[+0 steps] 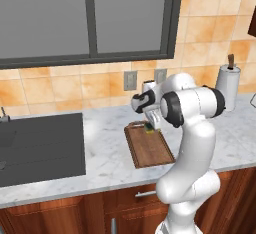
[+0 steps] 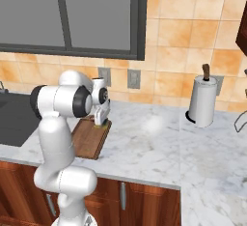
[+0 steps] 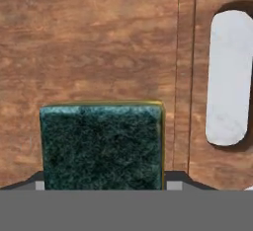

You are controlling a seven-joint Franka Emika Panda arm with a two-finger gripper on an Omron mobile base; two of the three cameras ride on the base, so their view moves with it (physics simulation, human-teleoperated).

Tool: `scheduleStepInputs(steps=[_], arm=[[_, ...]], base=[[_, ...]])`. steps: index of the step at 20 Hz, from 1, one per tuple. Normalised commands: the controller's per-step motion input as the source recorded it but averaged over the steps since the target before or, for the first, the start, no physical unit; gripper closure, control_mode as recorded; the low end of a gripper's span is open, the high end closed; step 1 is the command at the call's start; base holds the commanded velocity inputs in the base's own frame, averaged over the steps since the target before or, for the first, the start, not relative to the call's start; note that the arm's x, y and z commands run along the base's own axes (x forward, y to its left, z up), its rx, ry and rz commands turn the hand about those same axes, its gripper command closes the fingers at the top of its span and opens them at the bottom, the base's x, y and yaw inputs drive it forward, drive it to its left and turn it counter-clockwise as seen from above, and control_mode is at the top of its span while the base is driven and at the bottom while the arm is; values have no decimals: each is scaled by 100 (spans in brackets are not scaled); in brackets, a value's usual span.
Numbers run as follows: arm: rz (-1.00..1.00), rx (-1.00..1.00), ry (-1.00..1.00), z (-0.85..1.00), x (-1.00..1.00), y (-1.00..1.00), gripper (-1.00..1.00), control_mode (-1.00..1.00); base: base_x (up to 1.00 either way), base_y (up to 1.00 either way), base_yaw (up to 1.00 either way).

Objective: Pick up the sponge from the counter and clean the cutting board by briefly scrubbing or pressing down on the cutting board. Once finished, release the sponge.

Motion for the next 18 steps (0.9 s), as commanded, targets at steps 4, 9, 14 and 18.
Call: scheduleStepInputs(steps=[4,9,14,18], arm=[[0,0,0,-7,54,5,100,-100],[0,0,0,-15,7,37,100,-100],[0,0,0,-12,0,49,100,-100],[0,0,2,-18,-17,40,100,-100]], base=[[0,0,0],[0,0,0],[0,0,0],[0,0,0]])
